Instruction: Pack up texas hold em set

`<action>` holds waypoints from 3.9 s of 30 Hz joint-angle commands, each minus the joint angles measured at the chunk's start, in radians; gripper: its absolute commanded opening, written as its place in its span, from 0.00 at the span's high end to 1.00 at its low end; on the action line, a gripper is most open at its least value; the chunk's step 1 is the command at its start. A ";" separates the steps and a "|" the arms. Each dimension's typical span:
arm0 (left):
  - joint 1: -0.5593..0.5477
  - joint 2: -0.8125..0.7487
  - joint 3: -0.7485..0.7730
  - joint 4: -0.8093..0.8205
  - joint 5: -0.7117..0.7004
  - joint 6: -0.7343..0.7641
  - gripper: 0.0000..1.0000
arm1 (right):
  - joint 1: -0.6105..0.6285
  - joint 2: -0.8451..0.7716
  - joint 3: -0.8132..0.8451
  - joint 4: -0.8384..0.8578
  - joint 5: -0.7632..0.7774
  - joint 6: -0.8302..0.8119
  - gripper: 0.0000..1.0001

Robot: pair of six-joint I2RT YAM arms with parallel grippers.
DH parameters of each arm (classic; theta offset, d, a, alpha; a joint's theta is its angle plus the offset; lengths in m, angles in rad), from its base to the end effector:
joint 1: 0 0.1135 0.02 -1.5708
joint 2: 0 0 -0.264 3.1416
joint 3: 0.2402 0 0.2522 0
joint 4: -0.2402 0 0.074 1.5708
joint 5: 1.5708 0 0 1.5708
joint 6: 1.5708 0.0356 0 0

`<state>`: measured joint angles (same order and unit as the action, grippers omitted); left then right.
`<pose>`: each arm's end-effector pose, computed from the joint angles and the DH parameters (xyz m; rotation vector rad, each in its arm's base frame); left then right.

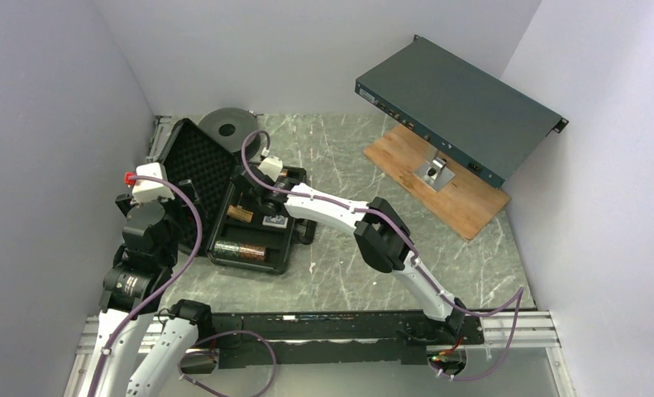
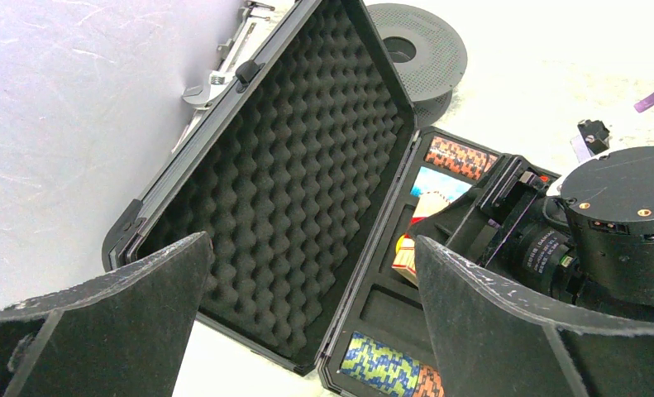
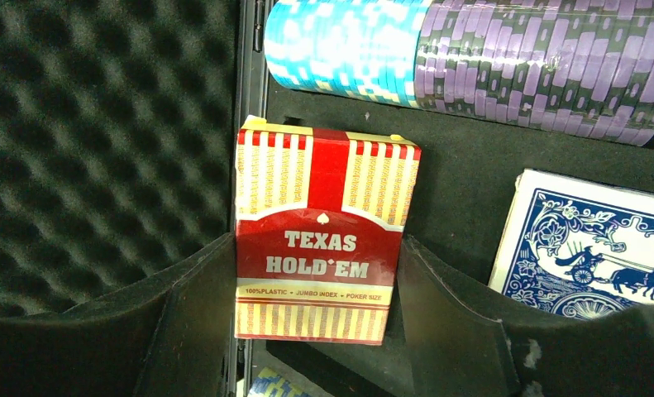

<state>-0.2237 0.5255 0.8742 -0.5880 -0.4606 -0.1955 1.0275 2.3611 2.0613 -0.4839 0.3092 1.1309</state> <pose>0.1051 -0.0077 0.3609 -0.2987 1.7611 0.1158 0.2863 0.4530 0.2081 0.2811 2.4059 0.7070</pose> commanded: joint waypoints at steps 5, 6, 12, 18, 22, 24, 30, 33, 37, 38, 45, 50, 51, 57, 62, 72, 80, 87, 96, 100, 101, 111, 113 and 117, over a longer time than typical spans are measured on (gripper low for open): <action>0.004 0.002 0.003 0.028 -0.008 0.015 0.01 | -0.010 -0.054 -0.044 -0.120 0.045 -0.038 0.15; 0.004 0.002 0.003 0.027 -0.007 0.015 0.01 | -0.011 -0.063 -0.053 -0.110 0.045 -0.040 0.13; 0.004 0.005 0.003 0.028 -0.007 0.017 0.01 | -0.009 -0.144 -0.120 -0.035 0.053 -0.091 0.00; 0.004 0.013 0.001 0.030 -0.015 0.016 0.01 | -0.003 -0.230 -0.175 0.078 0.039 -0.234 0.00; 0.004 0.030 0.004 0.031 -0.025 0.014 0.01 | -0.004 -0.296 -0.211 0.132 0.072 -0.386 0.00; 0.004 0.030 0.011 0.018 -0.023 0.010 0.01 | -0.011 -0.335 -0.252 0.166 0.111 -0.481 0.00; 0.006 0.042 -0.004 0.043 -0.032 0.017 0.01 | -0.133 -0.505 -0.438 0.236 0.081 -0.672 0.01; 0.012 0.072 0.003 0.034 -0.034 0.016 0.01 | -0.244 -0.607 -0.595 0.310 -0.026 -0.700 0.01; 0.039 0.099 0.005 0.040 -0.025 0.013 0.01 | -0.321 -0.664 -0.712 0.332 -0.058 -0.767 0.01; 0.047 0.107 0.004 0.042 -0.012 0.014 0.02 | -0.326 -0.668 -0.727 0.333 -0.041 -0.789 0.01; 0.077 0.178 0.008 0.007 0.008 -0.072 0.12 | -0.347 -0.720 -0.870 0.459 -0.089 -0.879 0.00; 0.078 0.254 0.036 -0.057 0.008 -0.175 0.13 | -0.359 -0.737 -0.900 0.479 -0.155 -0.878 0.00; 0.079 0.276 0.043 -0.080 0.001 -0.216 0.13 | -0.359 -0.738 -0.898 0.479 -0.158 -0.878 0.00; 0.082 0.390 0.024 -0.025 0.145 -0.306 0.24 | -0.370 -0.780 -0.934 0.479 -0.161 -0.873 0.00; 0.082 0.471 0.014 0.062 0.185 -0.309 0.37 | -0.377 -0.819 -0.952 0.480 -0.175 -0.874 0.00; 0.081 0.608 -0.007 0.216 0.171 -0.326 0.58 | -0.381 -0.832 -0.952 0.480 -0.188 -0.859 0.00; 0.081 0.706 -0.021 0.313 0.241 -0.301 0.68 | -0.403 -0.835 -0.955 0.480 -0.229 -0.833 0.00; 0.083 0.792 -0.009 0.354 0.283 -0.266 0.76 | -0.438 -0.848 -0.968 0.479 -0.304 -0.797 0.00; 0.083 0.851 -0.029 0.381 0.305 -0.261 0.81 | -0.454 -0.838 -0.961 0.479 -0.336 -0.787 0.00; 0.083 0.859 -0.042 0.380 0.306 -0.253 0.81 | -0.459 -0.836 -0.958 0.479 -0.342 -0.786 0.00; 0.083 0.861 -0.045 0.378 0.308 -0.254 0.81 | -0.459 -0.834 -0.958 0.479 -0.345 -0.785 0.00; 0.083 0.852 -0.093 0.390 0.321 -0.263 0.74 | -0.462 -0.819 -0.952 0.470 -0.351 -0.783 0.00; 0.083 0.851 -0.093 0.387 0.324 -0.263 0.74 | -0.463 -0.816 -0.952 0.469 -0.349 -0.784 0.00; 0.083 0.843 -0.107 0.389 0.325 -0.268 0.75 | -0.463 -0.815 -0.949 0.465 -0.345 -0.784 0.00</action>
<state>-0.1444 1.3827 0.7986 -0.1837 -0.1516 -0.4652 0.5697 1.5517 1.0927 -0.0517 -0.0319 0.3405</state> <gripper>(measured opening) 0.259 0.994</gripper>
